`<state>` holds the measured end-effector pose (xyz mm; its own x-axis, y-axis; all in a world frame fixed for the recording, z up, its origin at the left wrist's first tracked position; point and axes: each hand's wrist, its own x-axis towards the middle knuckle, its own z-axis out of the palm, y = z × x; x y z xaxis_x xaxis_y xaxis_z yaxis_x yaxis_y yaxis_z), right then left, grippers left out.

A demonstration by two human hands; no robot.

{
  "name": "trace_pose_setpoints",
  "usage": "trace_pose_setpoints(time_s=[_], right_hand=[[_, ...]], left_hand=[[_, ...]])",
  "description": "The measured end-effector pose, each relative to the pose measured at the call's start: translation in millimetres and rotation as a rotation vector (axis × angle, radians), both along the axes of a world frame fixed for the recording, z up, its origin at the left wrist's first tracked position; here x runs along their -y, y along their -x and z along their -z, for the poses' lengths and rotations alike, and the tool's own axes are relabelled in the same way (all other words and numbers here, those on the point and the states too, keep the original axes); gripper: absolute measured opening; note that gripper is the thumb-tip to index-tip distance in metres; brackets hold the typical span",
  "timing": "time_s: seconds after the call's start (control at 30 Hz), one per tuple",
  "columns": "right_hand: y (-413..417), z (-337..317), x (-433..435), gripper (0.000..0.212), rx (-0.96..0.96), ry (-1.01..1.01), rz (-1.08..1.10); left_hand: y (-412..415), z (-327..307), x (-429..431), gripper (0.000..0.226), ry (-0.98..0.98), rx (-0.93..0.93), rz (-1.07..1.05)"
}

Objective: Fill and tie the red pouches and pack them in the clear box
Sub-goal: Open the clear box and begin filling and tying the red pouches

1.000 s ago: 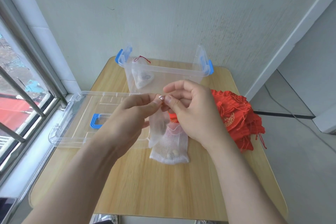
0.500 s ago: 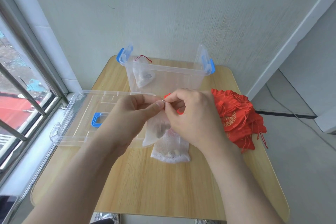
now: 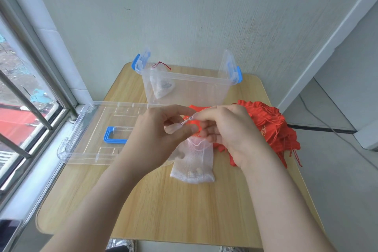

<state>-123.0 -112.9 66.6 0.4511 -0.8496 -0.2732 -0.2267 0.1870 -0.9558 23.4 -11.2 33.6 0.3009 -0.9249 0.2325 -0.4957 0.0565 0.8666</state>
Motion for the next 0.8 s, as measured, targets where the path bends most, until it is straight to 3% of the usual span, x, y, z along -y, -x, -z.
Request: trace_pose_setpoints(time_s=[0.23, 0.4, 0.8], right_hand=[[-2, -5, -2, 0.01, -0.006, 0.004, -0.023], [-4, -6, -7, 0.027, -0.01, 0.067, -0.063], [-12, 0, -5, 0.025, 0.172, -0.093, 0.063]], left_hand=[[4, -1, 0, 0.001, 0.05, 0.09, -0.123], [8, -4, 0, 0.014, 0.028, 0.108, -0.114], [9, -8, -1, 0.023, -0.031, 0.054, -0.01]])
